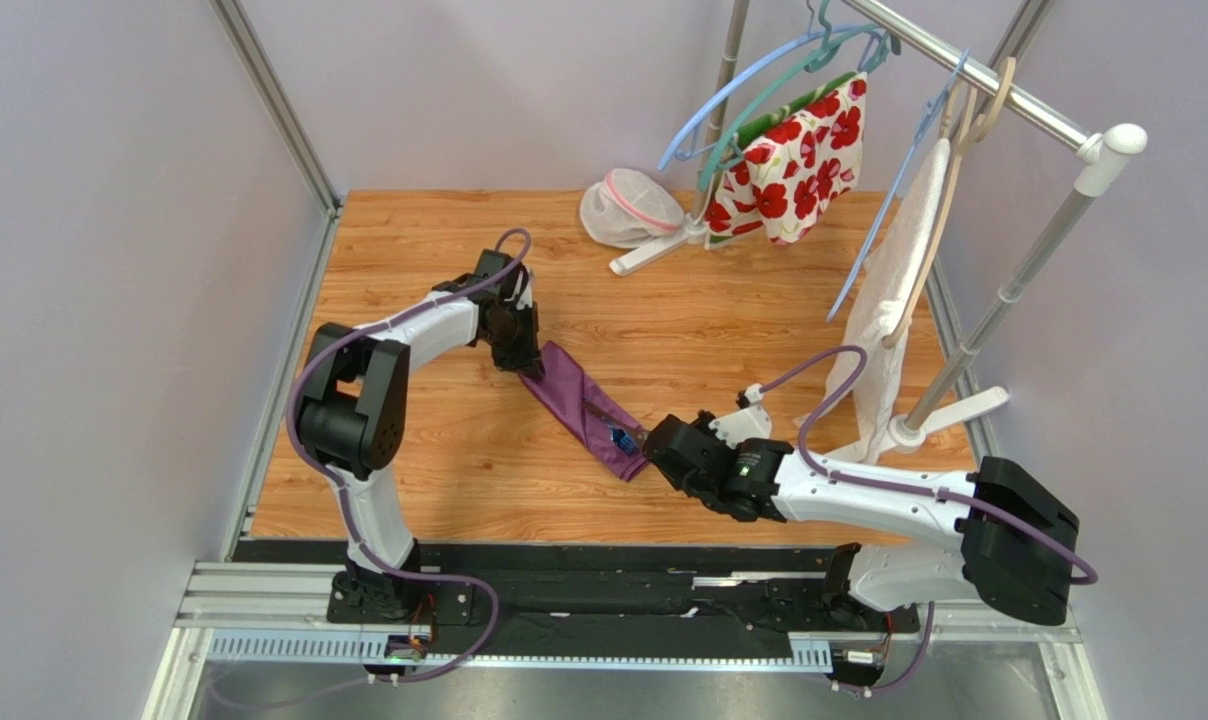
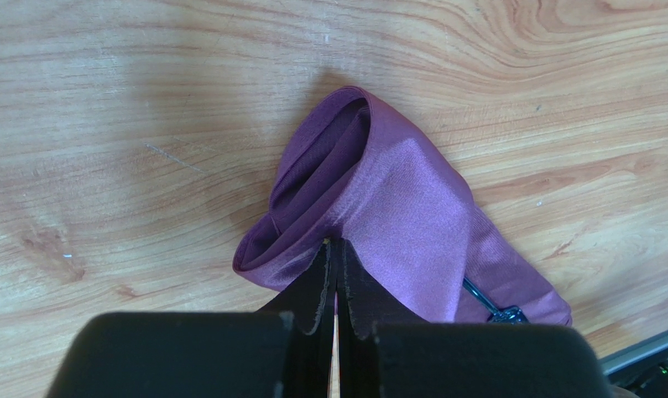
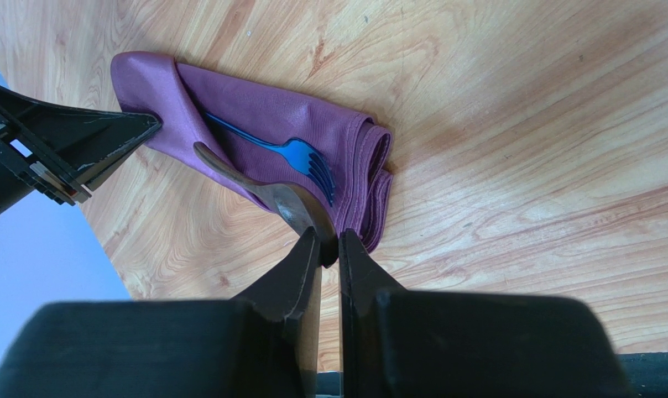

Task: Fold the napkin into a case and place the utensils inside
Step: Insert the spoon into the folded napkin.

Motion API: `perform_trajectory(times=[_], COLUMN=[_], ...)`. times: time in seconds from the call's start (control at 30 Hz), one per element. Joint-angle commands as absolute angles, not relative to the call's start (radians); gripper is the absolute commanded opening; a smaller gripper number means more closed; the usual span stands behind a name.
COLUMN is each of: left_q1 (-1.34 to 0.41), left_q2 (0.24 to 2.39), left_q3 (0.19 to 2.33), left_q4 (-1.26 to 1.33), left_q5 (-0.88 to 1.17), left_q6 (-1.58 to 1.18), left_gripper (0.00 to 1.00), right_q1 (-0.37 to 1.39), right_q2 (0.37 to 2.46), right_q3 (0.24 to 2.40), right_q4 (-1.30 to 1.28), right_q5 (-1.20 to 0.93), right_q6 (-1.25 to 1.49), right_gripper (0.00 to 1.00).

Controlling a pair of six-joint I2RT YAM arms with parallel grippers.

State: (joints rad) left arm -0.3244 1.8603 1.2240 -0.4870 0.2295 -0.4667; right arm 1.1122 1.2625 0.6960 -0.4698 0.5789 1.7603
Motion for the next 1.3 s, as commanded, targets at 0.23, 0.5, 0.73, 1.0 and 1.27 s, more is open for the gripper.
perform_trajectory(times=[0.23, 0.5, 0.73, 1.0, 1.27], left_q1=[-0.321, -0.321, -0.321, -0.322, -0.322], left_q2=[1.867, 1.867, 1.868, 1.868, 1.87], left_q3=[1.22, 1.215, 1.207, 1.195, 1.196], left_q4=[-0.479, -0.48, -0.477, -0.479, -0.477], left_q5=[0.219, 0.221, 0.229, 0.238, 0.239], left_q6=[-0.449, -0.451, -0.456, -0.465, -0.468], left_gripper=[0.0, 0.0, 0.0, 0.0, 0.0], right_q1=[1.118, 1.118, 1.118, 1.118, 1.115], right_q2=[1.284, 1.33, 1.365, 1.42, 1.445], right_q3=[0.68, 0.687, 0.678, 0.674, 0.675], right_q4=[-0.462, -0.405, -0.325, -0.23, -0.176], right_q5=[0.624, 0.608, 0.594, 0.583, 0.603], right_q6=[1.815, 1.793, 1.796, 1.822, 1.839], right_gripper=[0.0, 0.0, 0.0, 0.0, 0.0])
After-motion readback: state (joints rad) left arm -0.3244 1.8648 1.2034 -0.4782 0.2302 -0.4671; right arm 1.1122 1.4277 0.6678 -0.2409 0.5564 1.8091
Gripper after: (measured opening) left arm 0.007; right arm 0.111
